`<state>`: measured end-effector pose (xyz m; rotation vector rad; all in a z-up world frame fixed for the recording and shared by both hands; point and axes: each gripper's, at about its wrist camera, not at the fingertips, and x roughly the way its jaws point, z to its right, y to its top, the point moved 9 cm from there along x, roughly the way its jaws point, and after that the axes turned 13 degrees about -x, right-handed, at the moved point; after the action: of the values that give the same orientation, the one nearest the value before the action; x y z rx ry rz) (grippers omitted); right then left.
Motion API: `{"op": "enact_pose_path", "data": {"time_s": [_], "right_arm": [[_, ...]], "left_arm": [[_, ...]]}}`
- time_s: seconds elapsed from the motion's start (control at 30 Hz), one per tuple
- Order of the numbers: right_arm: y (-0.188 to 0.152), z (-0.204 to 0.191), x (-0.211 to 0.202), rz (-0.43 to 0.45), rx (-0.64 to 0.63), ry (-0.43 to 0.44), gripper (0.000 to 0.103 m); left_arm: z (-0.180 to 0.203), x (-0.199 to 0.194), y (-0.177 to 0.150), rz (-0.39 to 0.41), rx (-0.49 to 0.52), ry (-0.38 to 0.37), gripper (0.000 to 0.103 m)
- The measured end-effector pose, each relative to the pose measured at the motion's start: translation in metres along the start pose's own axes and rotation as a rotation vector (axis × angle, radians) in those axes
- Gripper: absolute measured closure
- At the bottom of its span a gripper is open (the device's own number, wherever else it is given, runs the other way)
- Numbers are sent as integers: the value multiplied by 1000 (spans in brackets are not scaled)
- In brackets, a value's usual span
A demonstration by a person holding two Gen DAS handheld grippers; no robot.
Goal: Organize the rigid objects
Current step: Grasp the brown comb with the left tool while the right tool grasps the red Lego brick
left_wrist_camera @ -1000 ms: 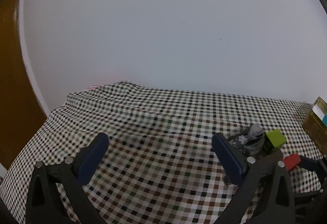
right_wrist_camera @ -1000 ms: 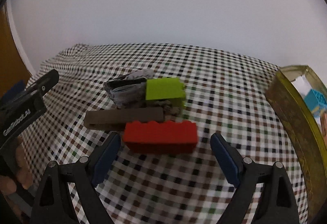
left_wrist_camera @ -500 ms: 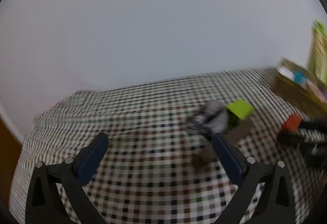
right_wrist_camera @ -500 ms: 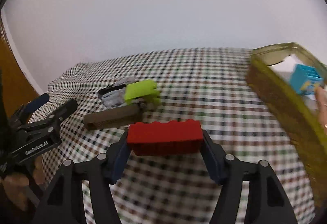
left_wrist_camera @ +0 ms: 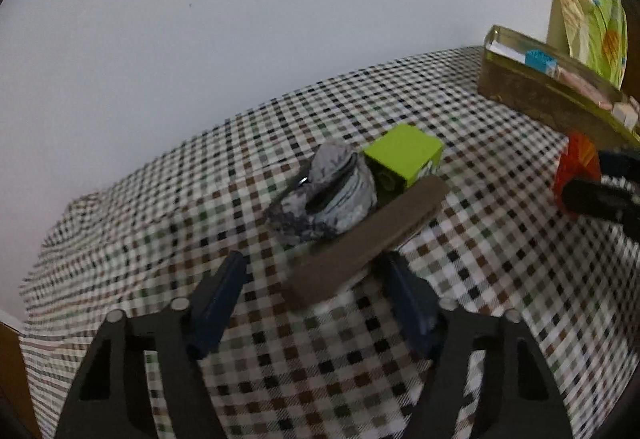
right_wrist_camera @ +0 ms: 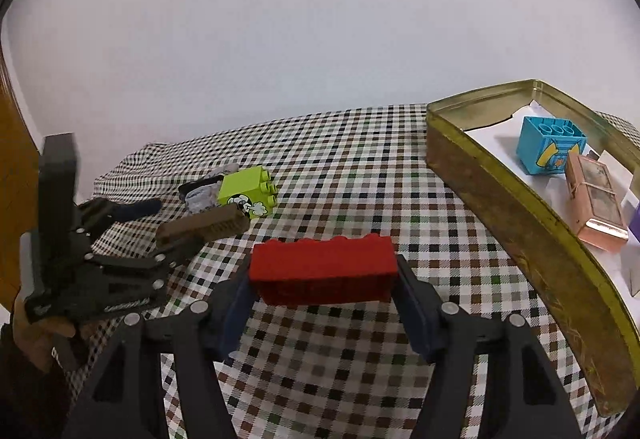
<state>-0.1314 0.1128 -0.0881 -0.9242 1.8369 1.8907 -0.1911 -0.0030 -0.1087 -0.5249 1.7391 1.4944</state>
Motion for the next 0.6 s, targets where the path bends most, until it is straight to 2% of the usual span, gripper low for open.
{"op": "enact_pose_path", "data": {"time_s": [0.13, 0.2, 0.27, 0.37, 0.47, 0.53, 0.6], "right_arm": [[-3, -1, 1, -6, 7, 5, 36], [-3, 2, 3, -9, 13, 7, 36], [-4, 2, 1, -7, 18, 5, 36], [-4, 4, -1, 0, 16, -5, 36], [-4, 5, -3, 5, 10, -15, 36], [-4, 6, -5, 9, 10, -19, 36], [-4, 8, -7, 12, 16, -18, 36]], "left_arm": [[9, -3, 0, -10, -9, -32, 46], [13, -2, -1, -13, -13, -52, 56], [19, -4, -5, -25, -21, -98, 75], [26, -13, -13, -37, -16, -171, 85], [34, -24, -26, -58, 8, -244, 86], [39, -29, -30, -44, 34, -238, 83], [40, -31, -28, -25, 18, -218, 76]]}}
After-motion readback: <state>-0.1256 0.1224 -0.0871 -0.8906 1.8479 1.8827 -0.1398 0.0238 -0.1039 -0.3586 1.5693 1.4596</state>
